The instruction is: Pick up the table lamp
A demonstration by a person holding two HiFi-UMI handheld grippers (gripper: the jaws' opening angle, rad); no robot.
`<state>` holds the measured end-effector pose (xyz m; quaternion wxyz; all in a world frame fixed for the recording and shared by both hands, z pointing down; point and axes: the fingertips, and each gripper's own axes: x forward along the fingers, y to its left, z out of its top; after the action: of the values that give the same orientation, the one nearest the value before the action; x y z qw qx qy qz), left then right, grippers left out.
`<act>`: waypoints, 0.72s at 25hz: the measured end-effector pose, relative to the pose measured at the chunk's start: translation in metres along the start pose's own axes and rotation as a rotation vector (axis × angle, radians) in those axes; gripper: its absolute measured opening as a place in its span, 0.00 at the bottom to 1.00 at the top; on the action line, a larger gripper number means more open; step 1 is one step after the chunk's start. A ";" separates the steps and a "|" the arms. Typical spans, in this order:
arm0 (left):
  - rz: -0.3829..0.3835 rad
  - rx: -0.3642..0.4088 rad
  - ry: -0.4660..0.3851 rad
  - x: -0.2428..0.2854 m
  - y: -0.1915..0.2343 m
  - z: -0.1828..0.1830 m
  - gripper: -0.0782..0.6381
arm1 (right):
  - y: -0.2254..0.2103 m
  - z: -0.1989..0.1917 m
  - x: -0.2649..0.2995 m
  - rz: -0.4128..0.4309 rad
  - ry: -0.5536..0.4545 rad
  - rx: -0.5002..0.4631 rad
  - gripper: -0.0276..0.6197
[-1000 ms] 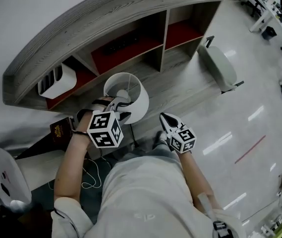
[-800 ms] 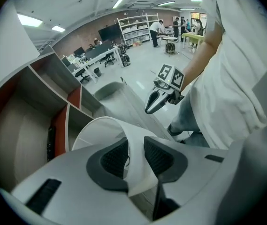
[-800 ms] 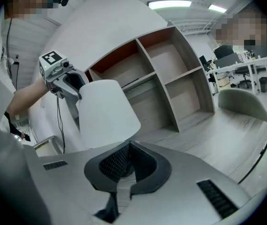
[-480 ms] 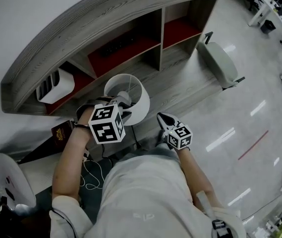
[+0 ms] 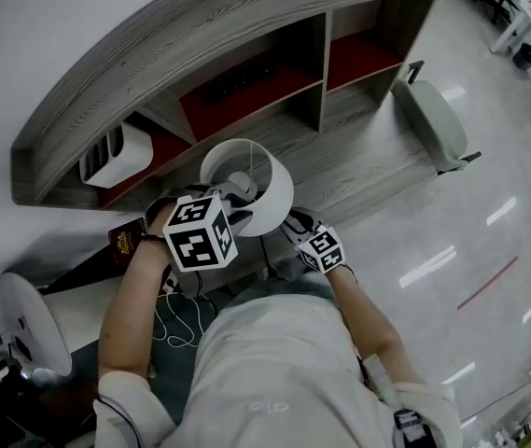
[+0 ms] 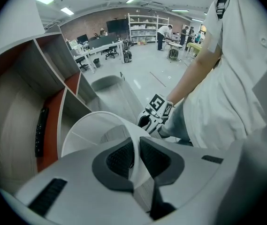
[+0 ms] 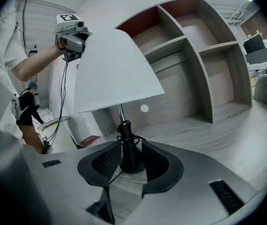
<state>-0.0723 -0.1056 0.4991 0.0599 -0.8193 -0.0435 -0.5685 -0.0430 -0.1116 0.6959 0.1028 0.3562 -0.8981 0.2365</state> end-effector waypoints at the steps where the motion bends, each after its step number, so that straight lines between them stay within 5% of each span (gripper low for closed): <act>1: 0.000 -0.007 -0.001 0.000 0.000 -0.001 0.19 | 0.002 0.000 0.007 0.010 0.001 -0.012 0.28; 11: 0.005 -0.058 -0.013 -0.004 -0.005 -0.015 0.19 | 0.025 0.016 0.053 0.104 -0.051 -0.052 0.40; 18: 0.011 -0.073 -0.023 -0.006 -0.007 -0.020 0.19 | 0.030 0.008 0.077 0.092 -0.034 -0.065 0.35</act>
<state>-0.0940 -0.1021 0.5011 0.0325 -0.8278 -0.0190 -0.5598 -0.1196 -0.1418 0.7054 0.0880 0.3150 -0.9224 0.2053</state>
